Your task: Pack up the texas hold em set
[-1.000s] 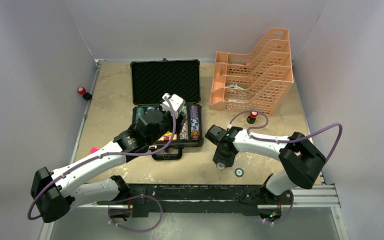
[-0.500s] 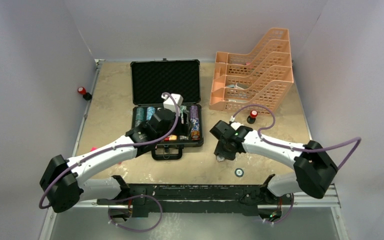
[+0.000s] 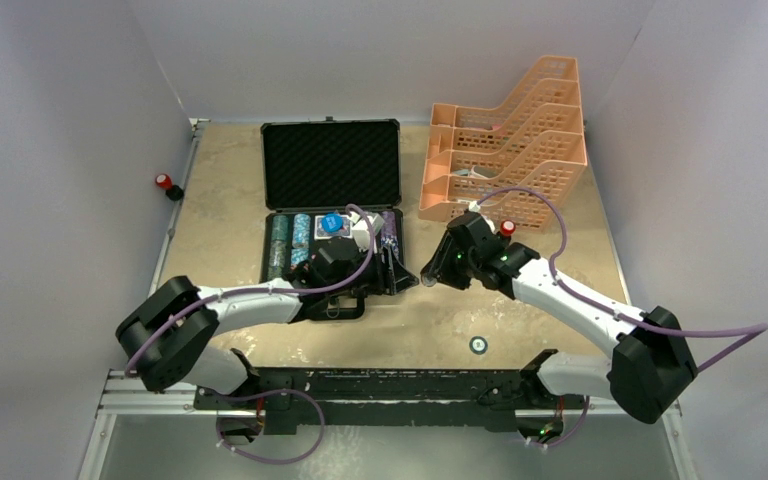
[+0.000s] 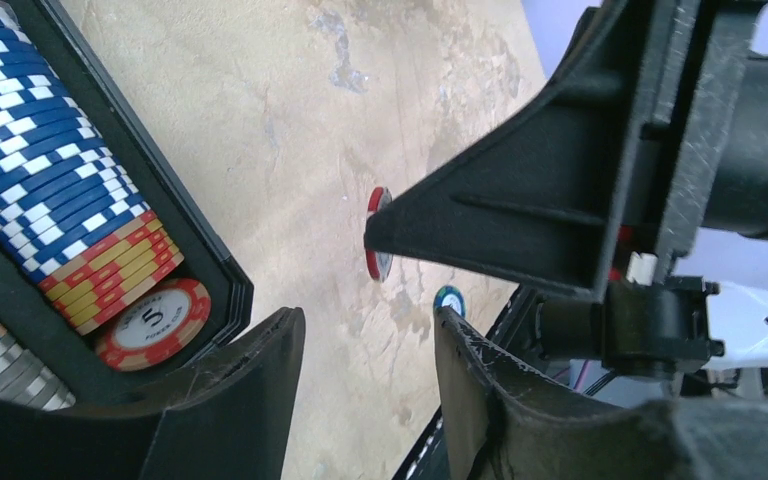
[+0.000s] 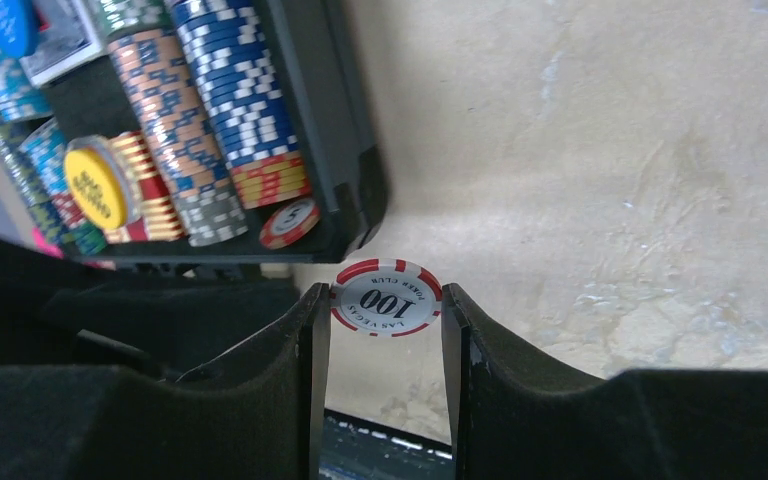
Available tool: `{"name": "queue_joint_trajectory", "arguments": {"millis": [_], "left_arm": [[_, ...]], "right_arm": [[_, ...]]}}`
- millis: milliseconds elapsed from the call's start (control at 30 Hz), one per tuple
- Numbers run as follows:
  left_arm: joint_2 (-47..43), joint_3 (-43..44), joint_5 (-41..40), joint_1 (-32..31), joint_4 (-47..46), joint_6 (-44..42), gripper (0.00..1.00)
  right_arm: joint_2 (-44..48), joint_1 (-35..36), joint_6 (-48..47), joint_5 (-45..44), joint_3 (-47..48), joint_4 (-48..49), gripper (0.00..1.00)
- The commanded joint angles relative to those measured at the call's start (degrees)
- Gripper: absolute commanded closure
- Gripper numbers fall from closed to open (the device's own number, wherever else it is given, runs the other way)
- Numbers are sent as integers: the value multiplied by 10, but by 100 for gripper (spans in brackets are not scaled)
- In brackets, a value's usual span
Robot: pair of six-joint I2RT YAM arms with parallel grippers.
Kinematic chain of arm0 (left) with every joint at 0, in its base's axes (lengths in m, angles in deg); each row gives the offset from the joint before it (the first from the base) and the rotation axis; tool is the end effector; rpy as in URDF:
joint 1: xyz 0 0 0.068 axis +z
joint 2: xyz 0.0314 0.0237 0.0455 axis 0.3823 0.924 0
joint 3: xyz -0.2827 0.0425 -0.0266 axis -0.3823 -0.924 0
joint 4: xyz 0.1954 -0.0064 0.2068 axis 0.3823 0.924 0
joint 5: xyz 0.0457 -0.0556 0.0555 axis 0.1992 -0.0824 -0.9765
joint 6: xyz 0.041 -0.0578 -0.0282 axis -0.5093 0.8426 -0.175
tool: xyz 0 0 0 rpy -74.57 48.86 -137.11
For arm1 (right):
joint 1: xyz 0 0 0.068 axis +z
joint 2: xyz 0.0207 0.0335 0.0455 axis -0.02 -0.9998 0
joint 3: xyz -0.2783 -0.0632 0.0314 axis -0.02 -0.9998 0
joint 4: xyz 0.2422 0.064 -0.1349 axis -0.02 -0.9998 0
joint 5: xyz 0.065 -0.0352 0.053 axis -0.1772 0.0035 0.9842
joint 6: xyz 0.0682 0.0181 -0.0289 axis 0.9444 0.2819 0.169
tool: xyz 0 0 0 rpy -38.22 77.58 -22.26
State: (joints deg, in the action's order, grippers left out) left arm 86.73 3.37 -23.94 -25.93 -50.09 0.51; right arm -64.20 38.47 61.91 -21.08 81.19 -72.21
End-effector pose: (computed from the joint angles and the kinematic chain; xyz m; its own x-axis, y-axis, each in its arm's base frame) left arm 0.2108 -0.2574 0.1824 -0.7958 -0.1985 -0.5721 0.4000 0.5370 -0.7428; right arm 0.2374 0.1761 0.2200 -0.7837 0.4580 -0.4195 0.1647 0.8045 0.5707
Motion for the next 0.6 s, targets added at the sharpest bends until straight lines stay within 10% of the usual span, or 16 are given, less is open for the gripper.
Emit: {"name": "queue_joint_trajectory", "arguments": {"millis": [0,333,567], "left_arm": [[24,-24,-10,-2,-130,32,52],[46,-53,-20,-2,-261,79,60],[57,-54,-41,-2,-264,96,90]], "right_arm": [[25,-4,-18,50,15,42,61],[24,-6,-19,99,11,63,61],[19,-7,-13,109,11,71,61]]}}
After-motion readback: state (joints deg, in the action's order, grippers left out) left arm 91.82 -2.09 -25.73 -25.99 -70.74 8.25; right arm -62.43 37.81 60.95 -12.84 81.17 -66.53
